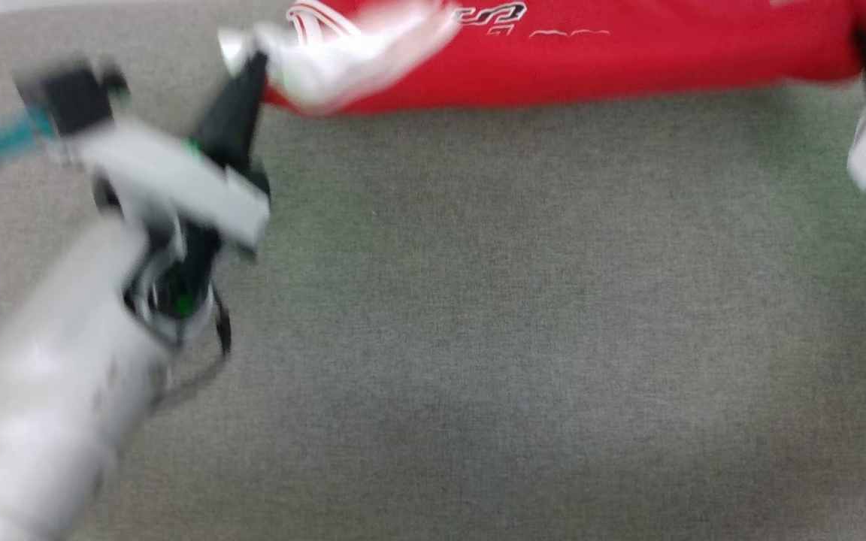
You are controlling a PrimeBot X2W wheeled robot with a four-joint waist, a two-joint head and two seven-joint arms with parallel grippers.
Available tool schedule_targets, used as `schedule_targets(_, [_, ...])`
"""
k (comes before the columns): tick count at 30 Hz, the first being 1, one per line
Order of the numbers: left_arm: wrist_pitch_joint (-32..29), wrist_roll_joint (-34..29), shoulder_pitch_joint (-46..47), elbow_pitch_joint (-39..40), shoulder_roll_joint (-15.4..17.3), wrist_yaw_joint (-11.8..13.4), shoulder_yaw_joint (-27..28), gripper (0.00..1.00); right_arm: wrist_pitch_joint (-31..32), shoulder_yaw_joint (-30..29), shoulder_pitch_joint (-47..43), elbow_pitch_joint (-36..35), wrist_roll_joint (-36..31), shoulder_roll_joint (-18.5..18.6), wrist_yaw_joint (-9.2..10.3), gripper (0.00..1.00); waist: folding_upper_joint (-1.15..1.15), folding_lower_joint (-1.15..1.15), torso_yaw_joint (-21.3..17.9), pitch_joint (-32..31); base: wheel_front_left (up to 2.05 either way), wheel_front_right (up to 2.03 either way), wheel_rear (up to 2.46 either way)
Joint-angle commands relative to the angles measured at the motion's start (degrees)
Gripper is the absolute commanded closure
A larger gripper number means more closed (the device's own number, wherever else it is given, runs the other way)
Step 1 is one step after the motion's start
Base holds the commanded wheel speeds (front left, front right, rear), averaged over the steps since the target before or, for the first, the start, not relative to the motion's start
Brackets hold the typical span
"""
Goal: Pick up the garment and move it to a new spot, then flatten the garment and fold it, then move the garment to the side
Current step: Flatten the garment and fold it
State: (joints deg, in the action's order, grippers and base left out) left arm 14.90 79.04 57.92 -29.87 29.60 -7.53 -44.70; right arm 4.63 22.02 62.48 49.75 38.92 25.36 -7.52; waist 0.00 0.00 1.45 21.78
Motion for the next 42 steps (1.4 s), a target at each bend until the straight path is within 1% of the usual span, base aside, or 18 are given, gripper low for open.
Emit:
schedule_targets(1, [0.27, -1.37, -6.19, 3.42, 0.7, 0.13, 1.95, 1.0, 0.97, 1.39, -5.33, -3.3, 3.49, 2.37, 0.06, 1.0, 0.0, 0.0, 0.14, -1.08, 0.0, 0.0, 0.0])
schedule_targets(4, [0.28, -3.06, -15.06, 8.18, 0.7, 0.13, 5.27, 1.0, 3.26, 2.91, -13.17, -8.48, 8.13, 4.99, 0.06, 1.0, 0.0, 0.0, 0.52, -2.24, 0.0, 0.0, 0.0])
schedule_targets(6, [0.29, -5.15, -20.25, 11.26, 1.26, 0.13, 6.3, 1.0, 4.77, 3.31, -17.61, -12.14, 10.7, 7.29, 0.06, 1.0, 0.0, 0.0, 0.56, -2.91, 0.0, 0.0, 0.0])
schedule_targets(7, [0.29, -5.73, -22.58, 12.91, 1.07, 0.13, 6.7, 1.0, 5.32, 3.34, -19.78, -13.96, 11.79, 8.42, 0.06, 1.0, 0.0, 0.0, 0.69, -3.25, 0.0, 0.0, 0.0])
schedule_targets(9, [0.23, -7.52, -26.69, 15.72, 2.03, 0.13, 6.79, 1.0, 6.14, 3.09, -23.95, -17.96, 13.39, 10.06, 0.06, 1.0, 0.0, 0.0, 0.74, -3.94, 0.0, 0.0, 0.0])
schedule_targets(10, [0.23, -7.52, -26.69, 15.72, 2.03, 0.13, 6.79, 1.0, 6.14, 3.09, -23.95, -17.96, 13.39, 10.06, 0.06, 1.0, 0.0, 0.0, 0.74, -3.94, 0.0, 0.0, 0.0])
schedule_targets(11, [0.23, -7.85, -28.59, 17.12, 2.27, 0.13, 6.91, 1.0, 6.36, 2.85, -25.85, -19.78, 13.77, 10.74, 0.06, 1.0, 0.0, 0.0, 0.71, -4.32, 0.0, 0.0, 0.0])
schedule_targets(15, [0.22, -9.73, -35.52, 23.04, 4.35, 0.13, 6.97, 1.0, 7.72, 0.41, -33.18, -27.23, 15.31, 13.39, 0.06, 1.0, 0.0, 0.0, 0.36, -5.32, 0.0, 0.0, 0.0])
schedule_targets(21, [0.23, -10.79, -45.57, 31.97, 7.18, 0.13, 9.4, 1.0, 11.0, -5.55, -44.57, -37.2, 15.26, 15.29, 0.06, 1.0, 0.0, 0.0, -0.01, -5.68, 0.0, 0.0, 0.0])
schedule_targets(27, [0.23, -12.2, -54.41, 40.03, 10.76, 0.13, 10.83, 1.0, 15.14, -13.33, -57.33, -47.34, 13.19, 15.47, 0.06, 1.0, 0.0, 0.0, 0.04, -5.17, 0.0, 0.0, 0.0])
schedule_targets(30, [0.23, -12.91, -57.25, 42.85, 11.74, 0.13, 12.48, 1.0, 17.29, -17.8, -62.33, -51.91, 11.84, 14.22, 0.05, 1.0, 0.0, 0.0, 0.13, -4.87, 0.0, 0.0, 0.0])
schedule_targets(32, [0.23, -13.48, -57.42, 43.84, 12.26, 0.13, 12.8, 1.0, 18.51, -20.58, -64.1, -54.34, 11.05, 12.82, 0.06, 1.0, 0.0, 0.0, 0.15, -4.77, 0.0, 0.0, 0.0])
schedule_targets(34, [-0.01, -14.36, -55.45, 43.87, 12.82, 0.13, 12.61, 1.0, 19.73, -22.71, -64.43, -56.05, 10.08, 11.1, 0.06, 1.0, 0.0, 0.0, 0.13, -4.68, 0.0, 0.0, 0.0])
schedule_targets(37, [-1.04, -13.88, -50.72, 44.3, 12.32, 0.13, 11.44, 1.0, 21.6, -24.11, -62.31, -56.98, 8.74, 8.69, 0.06, 1.0, 0.0, 0.0, 0.08, -4.54, 0.0, 0.0, 0.0])
schedule_targets(42, [-3.74, -12.62, -40.73, 41.75, 13.31, 0.13, 9.13, 1.0, 23.82, -22.94, -55.58, -55.42, 6.56, 6.17, 0.06, 1.0, 0.0, 0.0, -0.83, -3.3, 0.0, 0.0, 0.0])
